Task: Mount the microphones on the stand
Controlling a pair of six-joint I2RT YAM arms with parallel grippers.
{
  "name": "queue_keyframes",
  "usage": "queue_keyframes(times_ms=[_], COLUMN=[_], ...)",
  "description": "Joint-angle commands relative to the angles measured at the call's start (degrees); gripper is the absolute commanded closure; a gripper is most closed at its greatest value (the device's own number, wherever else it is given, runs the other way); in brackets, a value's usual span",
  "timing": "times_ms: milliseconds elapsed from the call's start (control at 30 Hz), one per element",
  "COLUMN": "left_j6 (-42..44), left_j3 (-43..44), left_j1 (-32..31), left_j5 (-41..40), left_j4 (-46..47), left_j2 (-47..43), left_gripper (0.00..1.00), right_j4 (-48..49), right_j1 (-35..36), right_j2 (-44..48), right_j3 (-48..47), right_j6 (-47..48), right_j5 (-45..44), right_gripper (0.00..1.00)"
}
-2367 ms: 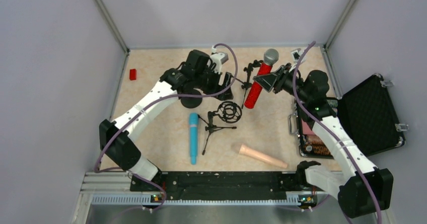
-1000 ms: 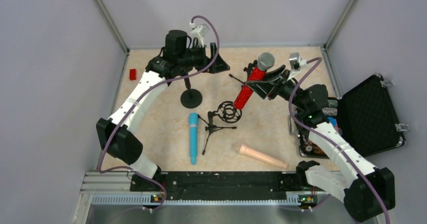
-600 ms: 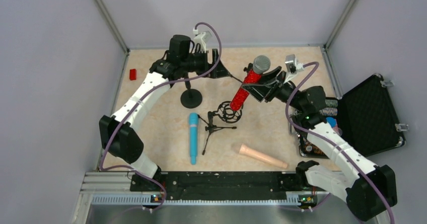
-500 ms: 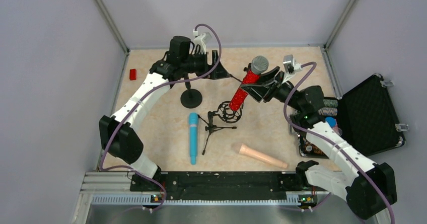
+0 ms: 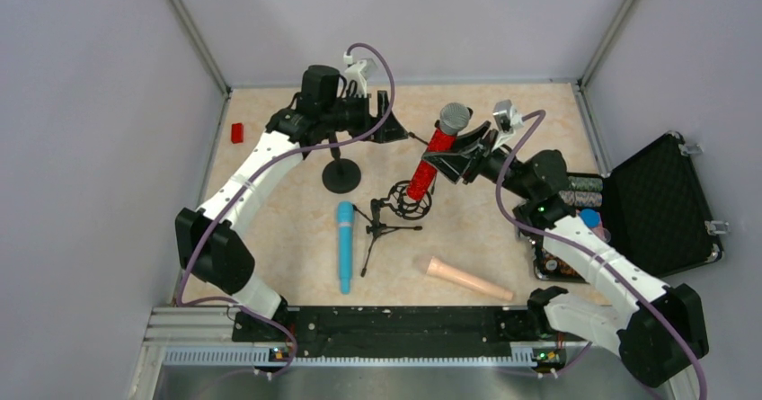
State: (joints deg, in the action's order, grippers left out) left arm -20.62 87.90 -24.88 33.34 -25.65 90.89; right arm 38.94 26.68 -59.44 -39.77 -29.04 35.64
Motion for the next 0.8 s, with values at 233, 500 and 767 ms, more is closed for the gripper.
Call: queue_keyframes(times_ms=[233,500,767], left_j6=[1.53,1.44,1.37], left_j3=[-0.96,-1.39,-1.75], left_j1=[-0.13,-0.10,-0.16], left_j5=[-1.23,-1.27,-1.13], left_j4=[2.58,2.88,3.05], left_j2=[-2.57,-2.73,-2.65], left_gripper=[0.14,0.15,0.15], right_j4=[1.31,-0.94,-3.73], right_j1=[1.97,2.24,2.33], right_j2=[-2.59,-3.82,-4.64], right_j3=[-2.93,-3.36,-3.96], right_j6=[1.85,3.07,3.79], right_j5=[-2.35,-3.35,-5.43], right_gripper=[1.00,1.00,1.00])
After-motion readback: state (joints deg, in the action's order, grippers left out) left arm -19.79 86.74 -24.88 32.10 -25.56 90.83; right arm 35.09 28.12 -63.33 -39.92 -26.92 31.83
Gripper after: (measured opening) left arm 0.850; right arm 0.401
